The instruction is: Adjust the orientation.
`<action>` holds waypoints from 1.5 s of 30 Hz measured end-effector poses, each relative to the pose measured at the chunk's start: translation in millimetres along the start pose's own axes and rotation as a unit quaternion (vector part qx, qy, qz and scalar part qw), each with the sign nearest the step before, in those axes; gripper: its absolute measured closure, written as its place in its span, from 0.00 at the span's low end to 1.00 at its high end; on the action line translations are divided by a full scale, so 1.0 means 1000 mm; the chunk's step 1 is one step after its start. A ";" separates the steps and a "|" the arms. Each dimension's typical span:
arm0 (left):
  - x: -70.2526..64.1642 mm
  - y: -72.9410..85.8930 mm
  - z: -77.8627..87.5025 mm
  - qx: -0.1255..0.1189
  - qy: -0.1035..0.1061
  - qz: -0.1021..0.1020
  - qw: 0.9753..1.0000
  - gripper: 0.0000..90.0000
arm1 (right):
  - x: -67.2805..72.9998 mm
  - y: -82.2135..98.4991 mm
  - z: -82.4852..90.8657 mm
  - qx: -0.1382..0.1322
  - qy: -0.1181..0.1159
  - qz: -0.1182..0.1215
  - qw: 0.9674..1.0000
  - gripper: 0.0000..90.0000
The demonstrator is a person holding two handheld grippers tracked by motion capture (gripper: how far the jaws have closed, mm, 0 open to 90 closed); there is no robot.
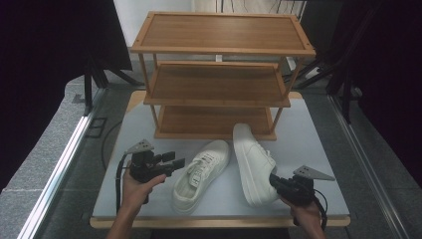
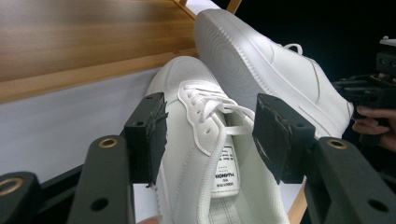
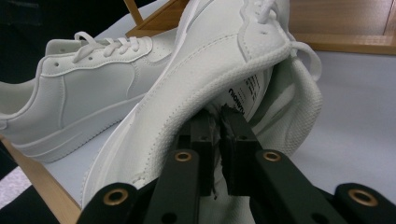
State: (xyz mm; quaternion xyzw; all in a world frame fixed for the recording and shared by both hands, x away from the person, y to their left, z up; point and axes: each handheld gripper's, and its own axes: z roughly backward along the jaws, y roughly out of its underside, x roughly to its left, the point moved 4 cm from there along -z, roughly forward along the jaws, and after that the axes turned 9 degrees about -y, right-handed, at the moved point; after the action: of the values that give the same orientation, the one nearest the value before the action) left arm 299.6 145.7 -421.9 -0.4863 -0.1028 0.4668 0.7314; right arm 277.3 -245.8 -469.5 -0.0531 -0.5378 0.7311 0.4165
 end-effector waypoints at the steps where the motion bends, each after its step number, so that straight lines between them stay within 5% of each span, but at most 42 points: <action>1: 0.000 0.000 0.000 -0.001 0.000 0.000 1.000 0.50 | 0.001 -0.001 -0.001 0.001 0.003 0.002 1.000 0.90; 10: 0.003 0.000 0.002 -0.004 -0.003 0.003 1.000 0.50 | 0.002 -0.004 -0.005 0.004 0.003 0.004 1.000 0.76; 16: 0.004 0.000 0.003 -0.005 -0.005 0.008 1.000 0.50 | -0.003 -0.002 0.000 0.009 0.063 0.009 0.998 0.69; 24: 0.006 0.000 0.004 -0.007 -0.007 0.009 1.000 0.50 | -0.020 0.000 0.007 -0.030 0.101 -0.041 0.994 0.68; 34: 0.009 0.000 0.006 -0.010 -0.009 0.014 1.000 0.50 | -0.040 0.010 0.013 -0.013 0.064 -0.082 0.994 0.70; 45: 0.011 0.000 0.007 -0.012 -0.011 0.016 1.000 0.50 | -0.057 0.016 0.032 0.004 0.074 -0.097 0.993 0.68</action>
State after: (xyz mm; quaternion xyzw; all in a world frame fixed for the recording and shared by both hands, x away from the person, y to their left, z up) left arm 301.4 158.7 -421.2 -0.4918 -0.1085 0.4827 0.7165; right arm 288.9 -308.7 -491.1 -0.0534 -0.5054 0.6832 0.5244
